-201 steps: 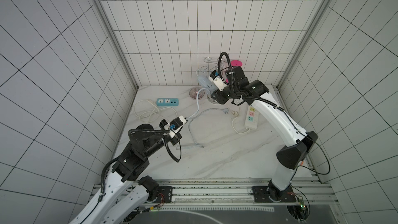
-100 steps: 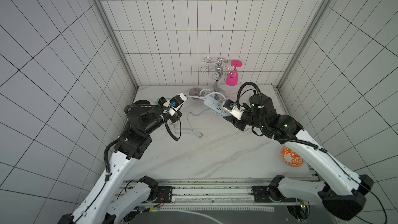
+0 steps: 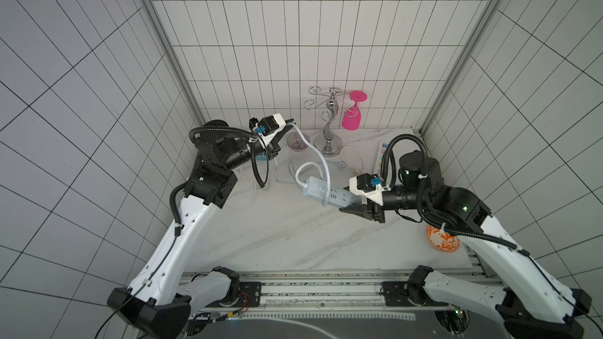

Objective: Wrap the cord around the power strip
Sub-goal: Wrap the power cord around the power strip.

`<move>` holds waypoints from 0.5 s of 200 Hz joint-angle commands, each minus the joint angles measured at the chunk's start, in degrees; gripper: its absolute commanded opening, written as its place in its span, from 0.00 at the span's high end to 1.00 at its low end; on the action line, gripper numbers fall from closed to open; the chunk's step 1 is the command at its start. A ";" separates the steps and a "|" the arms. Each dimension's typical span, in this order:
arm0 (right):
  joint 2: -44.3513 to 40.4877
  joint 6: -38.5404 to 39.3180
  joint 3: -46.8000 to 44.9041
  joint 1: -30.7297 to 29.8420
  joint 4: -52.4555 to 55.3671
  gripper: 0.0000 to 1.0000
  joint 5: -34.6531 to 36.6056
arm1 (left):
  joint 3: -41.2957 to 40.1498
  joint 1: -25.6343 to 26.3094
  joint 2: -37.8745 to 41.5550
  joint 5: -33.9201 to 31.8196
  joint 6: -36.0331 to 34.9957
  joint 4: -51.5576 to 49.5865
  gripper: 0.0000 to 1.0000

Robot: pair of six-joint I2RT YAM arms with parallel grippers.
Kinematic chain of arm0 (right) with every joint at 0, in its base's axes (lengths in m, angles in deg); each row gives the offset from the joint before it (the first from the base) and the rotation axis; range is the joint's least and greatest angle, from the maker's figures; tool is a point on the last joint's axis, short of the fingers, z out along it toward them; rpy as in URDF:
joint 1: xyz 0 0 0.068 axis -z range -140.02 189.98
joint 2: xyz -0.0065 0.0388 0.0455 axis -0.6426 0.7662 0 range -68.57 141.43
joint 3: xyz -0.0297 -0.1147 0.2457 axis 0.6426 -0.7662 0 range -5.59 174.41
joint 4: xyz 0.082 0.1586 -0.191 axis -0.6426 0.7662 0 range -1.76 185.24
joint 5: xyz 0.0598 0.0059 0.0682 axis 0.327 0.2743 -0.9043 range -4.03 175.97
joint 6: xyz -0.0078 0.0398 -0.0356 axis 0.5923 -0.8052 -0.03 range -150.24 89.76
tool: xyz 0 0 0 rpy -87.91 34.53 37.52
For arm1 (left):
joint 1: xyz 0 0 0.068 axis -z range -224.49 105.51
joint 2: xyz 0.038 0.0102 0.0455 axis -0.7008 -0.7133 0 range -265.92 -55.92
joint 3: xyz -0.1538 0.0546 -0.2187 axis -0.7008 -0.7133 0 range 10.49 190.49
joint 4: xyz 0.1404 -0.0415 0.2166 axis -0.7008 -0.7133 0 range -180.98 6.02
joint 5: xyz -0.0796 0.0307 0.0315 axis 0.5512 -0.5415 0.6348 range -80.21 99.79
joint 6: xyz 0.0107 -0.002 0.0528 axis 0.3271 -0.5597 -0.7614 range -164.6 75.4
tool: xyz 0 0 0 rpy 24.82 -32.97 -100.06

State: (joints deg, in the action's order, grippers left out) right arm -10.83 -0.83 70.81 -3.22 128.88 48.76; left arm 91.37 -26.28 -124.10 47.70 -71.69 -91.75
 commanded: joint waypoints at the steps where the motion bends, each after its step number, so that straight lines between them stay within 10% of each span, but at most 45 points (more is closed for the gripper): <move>1: -2.13 1.39 0.43 -1.01 1.60 1.00 -4.83 | 5.98 -0.77 -2.92 6.54 5.17 3.66 1.00; 100: 0.71 -4.00 0.62 -1.31 -25.80 1.00 -11.45 | -11.76 7.53 -0.40 7.81 5.51 2.84 1.00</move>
State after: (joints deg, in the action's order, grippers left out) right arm -9.50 -2.56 70.85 -3.94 117.32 42.12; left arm 81.91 -20.70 -126.57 55.24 -66.16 -88.49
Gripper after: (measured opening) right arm 0.452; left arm 0.072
